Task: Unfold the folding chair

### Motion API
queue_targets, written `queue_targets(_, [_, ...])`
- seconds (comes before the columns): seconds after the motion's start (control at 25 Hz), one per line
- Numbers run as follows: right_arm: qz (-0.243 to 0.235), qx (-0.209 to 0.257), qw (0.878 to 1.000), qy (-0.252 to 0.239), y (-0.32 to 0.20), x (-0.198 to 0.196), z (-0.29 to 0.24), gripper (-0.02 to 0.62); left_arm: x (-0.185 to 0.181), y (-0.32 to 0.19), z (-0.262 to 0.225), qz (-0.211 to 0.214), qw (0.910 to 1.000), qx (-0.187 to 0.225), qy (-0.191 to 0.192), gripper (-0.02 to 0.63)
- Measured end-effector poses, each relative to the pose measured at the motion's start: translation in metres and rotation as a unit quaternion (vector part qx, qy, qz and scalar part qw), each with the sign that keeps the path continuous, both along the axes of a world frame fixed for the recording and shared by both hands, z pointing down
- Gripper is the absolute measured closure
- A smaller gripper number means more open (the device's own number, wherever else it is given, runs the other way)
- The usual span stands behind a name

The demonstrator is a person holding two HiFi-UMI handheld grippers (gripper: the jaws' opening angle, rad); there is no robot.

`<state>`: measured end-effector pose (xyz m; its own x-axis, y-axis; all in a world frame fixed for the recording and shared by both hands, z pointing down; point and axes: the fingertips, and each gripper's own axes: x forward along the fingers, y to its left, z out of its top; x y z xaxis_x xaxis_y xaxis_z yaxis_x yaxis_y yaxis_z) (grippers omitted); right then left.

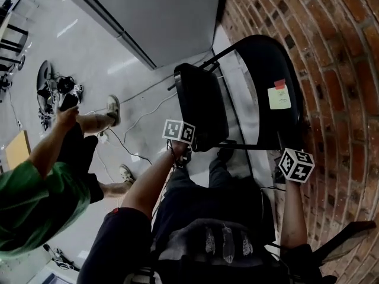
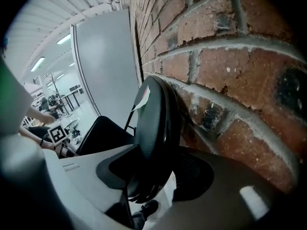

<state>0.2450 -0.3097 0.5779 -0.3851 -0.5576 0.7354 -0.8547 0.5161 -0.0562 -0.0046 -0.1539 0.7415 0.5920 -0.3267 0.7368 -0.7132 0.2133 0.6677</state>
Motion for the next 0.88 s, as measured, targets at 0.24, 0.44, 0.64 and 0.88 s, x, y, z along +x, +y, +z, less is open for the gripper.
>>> queue_targets(0.24, [0.008,-0.010,1.000,0.004,0.002,0.001,0.006,0.393,-0.003,0.005,0.005,0.003,1.0000,0.002,0.004,0.410])
queue_targets(0.44, [0.006,-0.019,1.000,0.005,-0.003,-0.005,0.003,0.391,-0.016,0.010,0.004,-0.007,1.0000,0.000,0.006,0.407])
queue_targets(0.64, [0.013,-0.026,1.000,0.007,0.001,0.000,0.007,0.390,-0.015,0.014,0.008,-0.005,1.0000,0.004,0.006,0.403])
queue_targets(0.88, [0.017,-0.056,0.998,-0.001,0.001,0.004,0.020,0.391,-0.026,0.026,0.021,-0.017,0.9998,-0.009,-0.002,0.394])
